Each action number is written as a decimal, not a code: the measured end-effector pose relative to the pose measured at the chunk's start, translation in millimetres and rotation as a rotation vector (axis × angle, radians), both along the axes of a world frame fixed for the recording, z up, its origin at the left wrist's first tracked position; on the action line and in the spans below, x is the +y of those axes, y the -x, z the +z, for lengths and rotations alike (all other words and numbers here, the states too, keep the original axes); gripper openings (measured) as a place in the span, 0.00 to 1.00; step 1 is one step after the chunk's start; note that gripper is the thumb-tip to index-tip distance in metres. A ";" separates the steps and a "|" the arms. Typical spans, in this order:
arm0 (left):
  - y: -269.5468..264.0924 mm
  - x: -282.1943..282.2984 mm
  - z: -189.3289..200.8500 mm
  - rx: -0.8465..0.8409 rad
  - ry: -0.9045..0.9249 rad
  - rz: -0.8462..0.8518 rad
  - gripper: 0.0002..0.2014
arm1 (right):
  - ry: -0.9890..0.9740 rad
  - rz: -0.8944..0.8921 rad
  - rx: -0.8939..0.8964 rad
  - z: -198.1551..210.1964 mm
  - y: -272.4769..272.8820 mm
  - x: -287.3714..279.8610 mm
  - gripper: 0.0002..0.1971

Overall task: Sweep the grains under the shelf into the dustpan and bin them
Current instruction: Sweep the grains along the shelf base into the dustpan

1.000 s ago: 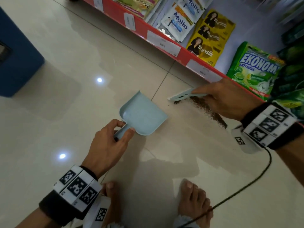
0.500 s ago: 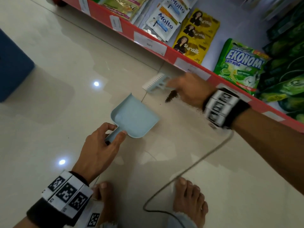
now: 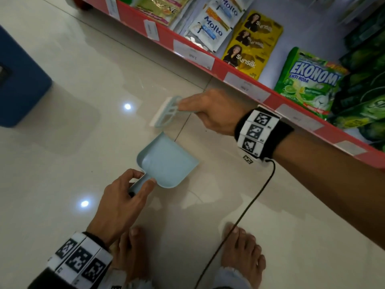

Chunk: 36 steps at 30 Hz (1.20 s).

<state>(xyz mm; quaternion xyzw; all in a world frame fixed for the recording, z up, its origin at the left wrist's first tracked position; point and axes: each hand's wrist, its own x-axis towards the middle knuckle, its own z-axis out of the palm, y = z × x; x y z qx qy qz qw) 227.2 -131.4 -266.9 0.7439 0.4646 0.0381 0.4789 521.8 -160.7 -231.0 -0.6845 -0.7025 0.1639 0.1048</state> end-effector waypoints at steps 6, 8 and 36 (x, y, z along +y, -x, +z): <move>14.3 -1.4 -6.1 0.005 0.024 0.030 0.06 | 0.080 0.043 -0.061 3.0 -27.8 -72.0 0.30; 12.7 -0.6 -7.9 0.004 0.024 0.037 0.05 | 0.120 -0.021 -0.085 10.6 -45.5 -104.8 0.31; -52.9 -7.3 -11.6 -0.057 0.107 -0.091 0.10 | 0.096 -0.645 -0.228 19.0 -11.2 -171.5 0.21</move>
